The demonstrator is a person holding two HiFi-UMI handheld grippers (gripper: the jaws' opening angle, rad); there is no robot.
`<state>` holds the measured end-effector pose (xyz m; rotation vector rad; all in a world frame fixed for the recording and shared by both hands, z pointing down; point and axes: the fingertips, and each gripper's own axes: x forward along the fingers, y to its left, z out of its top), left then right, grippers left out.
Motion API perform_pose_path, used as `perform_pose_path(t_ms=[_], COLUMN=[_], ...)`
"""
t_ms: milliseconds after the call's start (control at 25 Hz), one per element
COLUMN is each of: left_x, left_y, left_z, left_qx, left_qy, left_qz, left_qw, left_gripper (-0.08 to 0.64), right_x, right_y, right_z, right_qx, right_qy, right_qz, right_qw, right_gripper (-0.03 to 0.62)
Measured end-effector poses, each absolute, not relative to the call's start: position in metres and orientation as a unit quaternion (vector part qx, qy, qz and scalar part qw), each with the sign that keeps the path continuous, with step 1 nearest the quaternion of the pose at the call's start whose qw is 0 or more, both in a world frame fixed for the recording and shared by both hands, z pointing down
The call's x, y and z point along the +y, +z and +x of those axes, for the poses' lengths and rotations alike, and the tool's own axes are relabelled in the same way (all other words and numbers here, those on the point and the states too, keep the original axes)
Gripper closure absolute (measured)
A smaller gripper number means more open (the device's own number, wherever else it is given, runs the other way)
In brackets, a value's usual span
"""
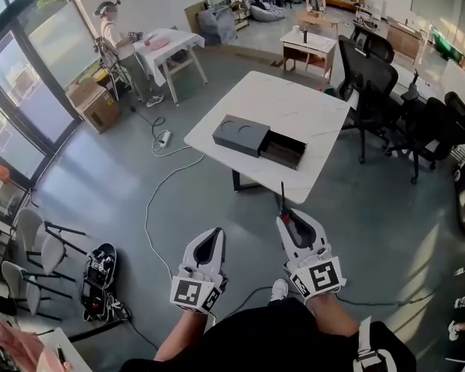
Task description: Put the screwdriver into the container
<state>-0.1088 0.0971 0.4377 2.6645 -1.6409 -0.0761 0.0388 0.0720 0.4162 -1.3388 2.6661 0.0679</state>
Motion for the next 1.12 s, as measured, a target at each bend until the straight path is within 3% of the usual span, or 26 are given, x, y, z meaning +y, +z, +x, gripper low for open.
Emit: perform_pose_path(t_ms=[640,1120], left_x=[0.038,-0.029], left_y=[0.454,0.459], left_z=[-0.082,-0.087], left_qx=[-0.535,-0.485], left_qy=[-0.007,-0.028], left_qz=[0.844,0.874], left_qw=[0.025,0.034], left_gripper=[0.551,0.551], right_x=[0.018,-0.038], right_y=[0.426,0.427], right_z=[0.074,0.055], right_qx=[0.896,0.884], right_qy=[-0.003,-0.008], right_qz=[-0.438,-0.464], right_qw=[0.064,0.059], right_gripper=[0.497,0.497])
